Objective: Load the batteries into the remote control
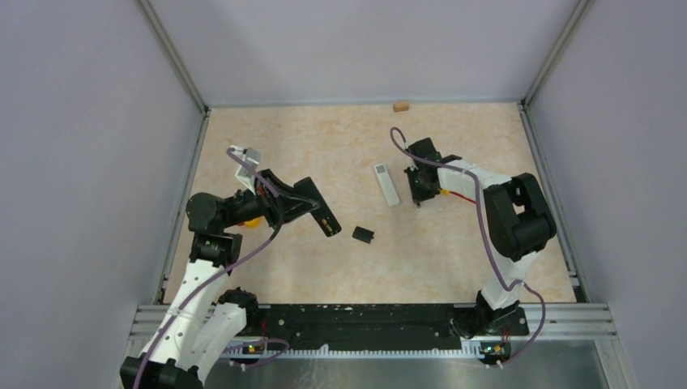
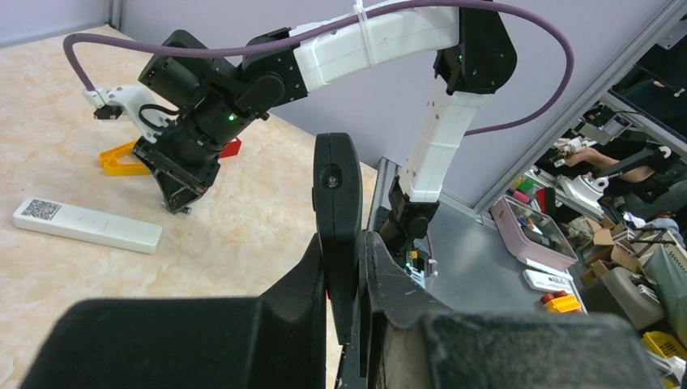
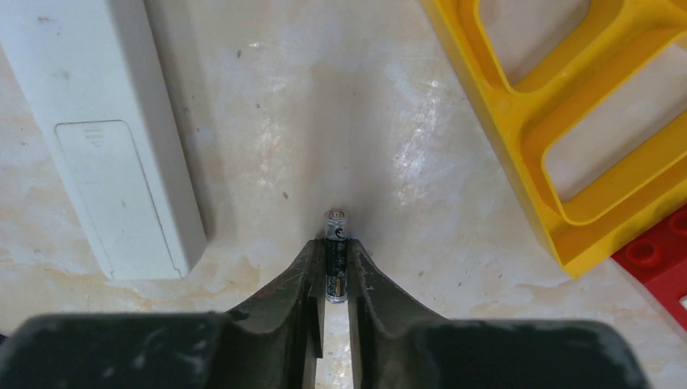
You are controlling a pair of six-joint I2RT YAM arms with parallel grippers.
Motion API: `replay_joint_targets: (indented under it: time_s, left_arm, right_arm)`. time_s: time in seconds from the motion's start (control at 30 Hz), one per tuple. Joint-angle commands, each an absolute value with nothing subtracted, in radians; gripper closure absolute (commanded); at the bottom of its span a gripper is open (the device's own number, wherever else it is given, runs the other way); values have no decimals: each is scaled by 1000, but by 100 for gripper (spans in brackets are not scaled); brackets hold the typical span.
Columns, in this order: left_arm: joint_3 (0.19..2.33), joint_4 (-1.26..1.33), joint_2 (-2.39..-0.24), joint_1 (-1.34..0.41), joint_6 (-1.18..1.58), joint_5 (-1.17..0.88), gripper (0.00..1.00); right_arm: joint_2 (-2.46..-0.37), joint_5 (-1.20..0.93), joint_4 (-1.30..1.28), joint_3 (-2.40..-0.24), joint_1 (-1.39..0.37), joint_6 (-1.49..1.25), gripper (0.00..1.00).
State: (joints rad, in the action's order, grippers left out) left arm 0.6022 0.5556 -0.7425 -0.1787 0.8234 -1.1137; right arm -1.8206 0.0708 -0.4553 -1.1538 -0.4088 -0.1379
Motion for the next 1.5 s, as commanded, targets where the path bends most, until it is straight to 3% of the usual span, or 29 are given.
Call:
replay_joint_targets:
  time_s: [0.0,0.03,0.3,0.43,0.6,0.83,0.9,1.03,1.13,1.27,1.47]
  left_arm:
    - [635,575,-737,-179,815,-1089,100]
    - [634,569,-736,-179,813,-1079,100]
    - [623,491,-734,-179,788,-956,100]
    - [593,513,-733,-179,798,-884,100]
    - [565,508,-742,-179,795,-794,100]
    - [541,512,-744,-179,797,-758,100]
    - [537,509,-741,-179,793,-756,100]
    - [537,502,-743,-179,788,-743,100]
    - [538,498,-744,-179,779,-729,100]
    - [550,456,-745,-179,758,-699,100]
    - [588,340,-750,-178,715,-625,100]
  right_arm:
    - [-1786,113,-490,-1147,-402,-242,93]
    - [-1778,123,-477,-1135,-402,-306,100]
    - [-1568,188,-247,-852,-431,-894,100]
    - [-1500,118,-116,-725,-492,-1214,100]
    - [-1483,262,-276,-760,-649,-1492,100]
    - [-1528,264,-395,-770,-660,-1645,100]
    - [-1529,278,-396,-779,-660,-1640,92]
    - [-1517,316,-410,-815,-660,-1600,63]
    - [-1482,357,-419,-838,-660,-1533,53]
    - [-1422,381,-303,-870,-656,-1217,50]
    - [-1422,218,-134,-927,-653,-334,55]
